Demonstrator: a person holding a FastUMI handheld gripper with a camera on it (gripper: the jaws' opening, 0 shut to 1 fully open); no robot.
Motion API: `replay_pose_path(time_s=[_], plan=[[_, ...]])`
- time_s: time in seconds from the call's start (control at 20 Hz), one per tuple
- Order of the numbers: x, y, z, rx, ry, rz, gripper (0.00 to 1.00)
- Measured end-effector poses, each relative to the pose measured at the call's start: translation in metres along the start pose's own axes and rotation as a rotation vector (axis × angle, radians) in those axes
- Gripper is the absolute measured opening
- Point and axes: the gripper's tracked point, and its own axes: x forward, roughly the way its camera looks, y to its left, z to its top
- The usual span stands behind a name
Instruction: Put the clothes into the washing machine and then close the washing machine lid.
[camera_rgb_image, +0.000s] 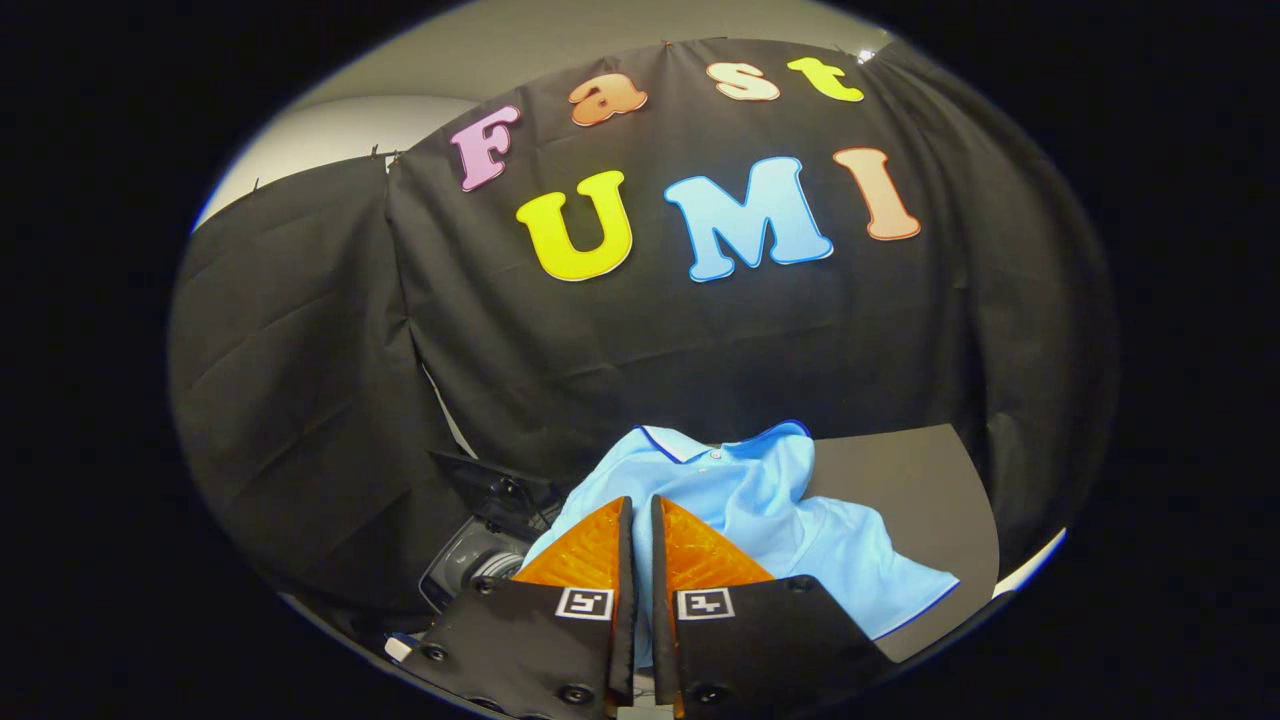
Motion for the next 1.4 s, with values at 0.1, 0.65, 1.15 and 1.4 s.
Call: replay_pose_path(time_s=[0.1, 0.65, 1.15, 1.4], plan=[[0.000, 0.010, 0.008, -0.004, -0.014, -0.003, 0.09], [0.032, 0.036, -0.014, -0.114, 0.044, -0.230, 0.65], [0.042, 0.013, -0.091, -0.163, 0.251, -0.353, 0.13], [0.032, 0.030, -0.046, -0.135, 0.116, -0.324, 0.02]])
